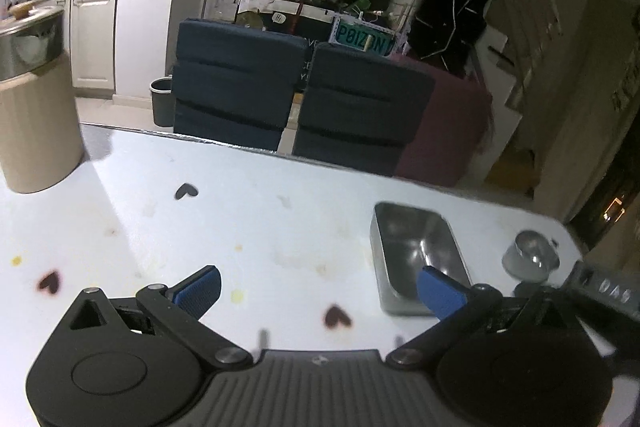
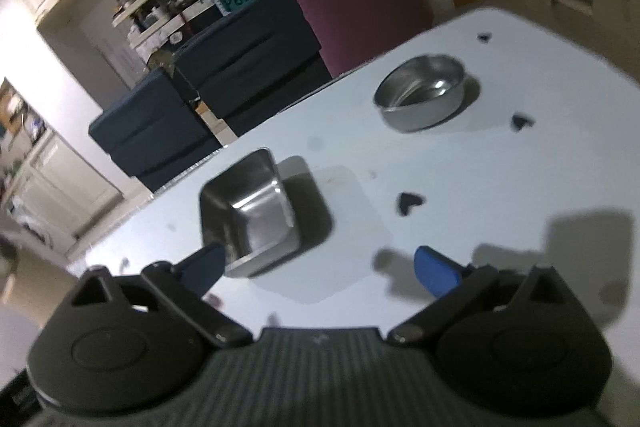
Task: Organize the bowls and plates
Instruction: 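Move both grippers to the rim of the second rectangular steel tray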
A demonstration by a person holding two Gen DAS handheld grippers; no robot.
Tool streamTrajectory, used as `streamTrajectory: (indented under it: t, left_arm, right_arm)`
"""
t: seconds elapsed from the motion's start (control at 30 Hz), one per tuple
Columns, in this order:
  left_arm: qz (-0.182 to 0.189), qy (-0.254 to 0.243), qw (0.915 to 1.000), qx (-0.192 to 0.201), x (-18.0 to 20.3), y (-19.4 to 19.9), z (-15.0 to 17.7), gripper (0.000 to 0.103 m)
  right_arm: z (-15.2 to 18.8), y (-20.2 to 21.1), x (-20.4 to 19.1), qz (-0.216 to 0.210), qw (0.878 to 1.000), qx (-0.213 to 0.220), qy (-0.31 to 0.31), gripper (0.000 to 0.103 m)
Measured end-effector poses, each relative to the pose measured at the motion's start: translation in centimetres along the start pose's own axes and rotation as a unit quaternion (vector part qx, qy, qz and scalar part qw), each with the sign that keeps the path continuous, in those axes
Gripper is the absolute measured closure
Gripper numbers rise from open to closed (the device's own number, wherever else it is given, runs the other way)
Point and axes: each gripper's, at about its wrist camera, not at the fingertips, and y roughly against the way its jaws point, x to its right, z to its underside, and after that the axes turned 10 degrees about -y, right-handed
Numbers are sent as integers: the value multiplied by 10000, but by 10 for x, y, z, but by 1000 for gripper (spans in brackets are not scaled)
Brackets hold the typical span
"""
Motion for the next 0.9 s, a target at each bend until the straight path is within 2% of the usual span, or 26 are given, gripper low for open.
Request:
streamTrajectory:
  t: [0.07,0.27,0.47,0.6,0.73,0.9]
  left_arm:
    - [36,-86,9999,49,1,-9,-9,0]
    - [133,-429,9988,176,18,-34,-25,0]
    - [174,-668,9974,223,35,-66,-31,0]
    - [92,-786,9968,59,41,-91,-28,0]
    - [16,-786,9969,39,41,-99,-26,0]
    - [-75,-811,9967,-4,37,-104,-23,0]
  right_arm:
    - [3,-14,-3,-72,9993,-72,-358,8]
    - [12,-48,-9,-234,9957,-211,-867,28]
    - [14,-76,-12,-221,9936,-309,-1062,50]
    - [18,-88,-16,-299,9935,-384,-1031,55]
    - [21,-97,-16,-387,9933,-486,-976,56]
    - [24,-107,-15,-411,9934,-566,-910,63]
